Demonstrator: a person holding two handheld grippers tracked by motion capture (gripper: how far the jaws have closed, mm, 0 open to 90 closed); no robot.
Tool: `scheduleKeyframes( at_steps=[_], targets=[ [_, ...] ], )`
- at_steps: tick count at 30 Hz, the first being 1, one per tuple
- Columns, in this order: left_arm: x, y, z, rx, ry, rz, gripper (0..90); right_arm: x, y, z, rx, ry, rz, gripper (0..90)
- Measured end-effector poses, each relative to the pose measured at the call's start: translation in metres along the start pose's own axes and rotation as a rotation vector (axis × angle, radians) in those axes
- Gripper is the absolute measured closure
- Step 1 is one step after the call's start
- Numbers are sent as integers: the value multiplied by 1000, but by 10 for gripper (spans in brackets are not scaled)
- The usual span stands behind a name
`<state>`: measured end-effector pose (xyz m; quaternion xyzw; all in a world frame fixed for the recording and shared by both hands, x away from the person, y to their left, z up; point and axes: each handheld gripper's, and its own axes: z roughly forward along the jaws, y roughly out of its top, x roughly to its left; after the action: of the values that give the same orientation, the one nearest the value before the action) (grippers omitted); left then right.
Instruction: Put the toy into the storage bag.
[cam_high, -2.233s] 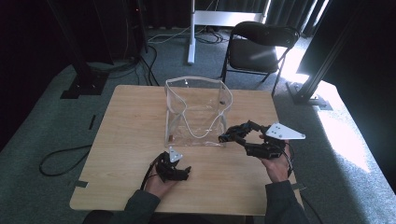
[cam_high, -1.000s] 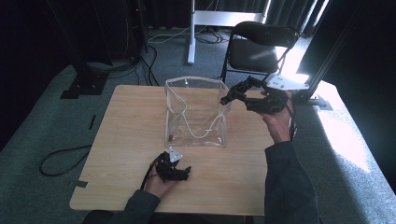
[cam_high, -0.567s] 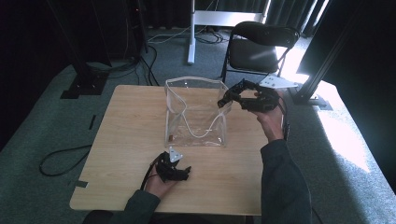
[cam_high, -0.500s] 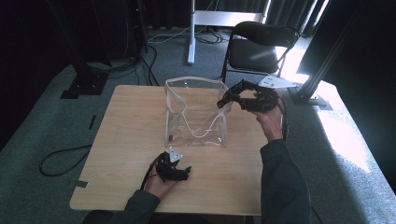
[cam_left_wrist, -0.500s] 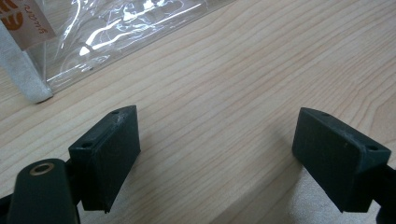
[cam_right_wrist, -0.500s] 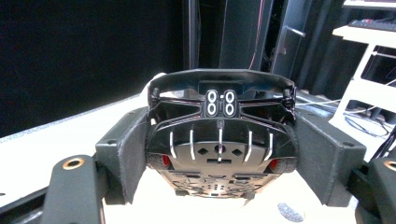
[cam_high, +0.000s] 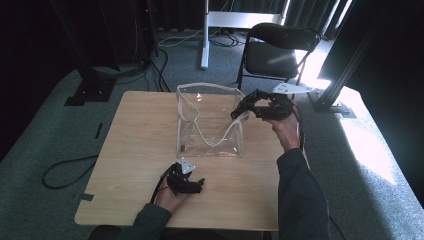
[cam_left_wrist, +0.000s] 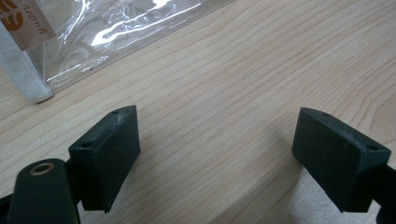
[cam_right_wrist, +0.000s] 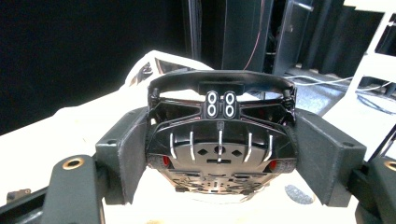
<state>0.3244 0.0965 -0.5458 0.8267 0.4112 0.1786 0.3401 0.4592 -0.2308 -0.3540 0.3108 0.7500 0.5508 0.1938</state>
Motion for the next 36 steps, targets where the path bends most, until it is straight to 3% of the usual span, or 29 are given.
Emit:
scheduleKeyframes(
  at_steps=[11, 36],
  targets=[
    [0, 0, 0, 1, -1, -1, 152, -9, -16, 14, 57, 10, 45, 250],
    [0, 0, 0, -2, 0, -4, 152, -19, -31, 24, 104, 9, 93, 252]
  ],
)
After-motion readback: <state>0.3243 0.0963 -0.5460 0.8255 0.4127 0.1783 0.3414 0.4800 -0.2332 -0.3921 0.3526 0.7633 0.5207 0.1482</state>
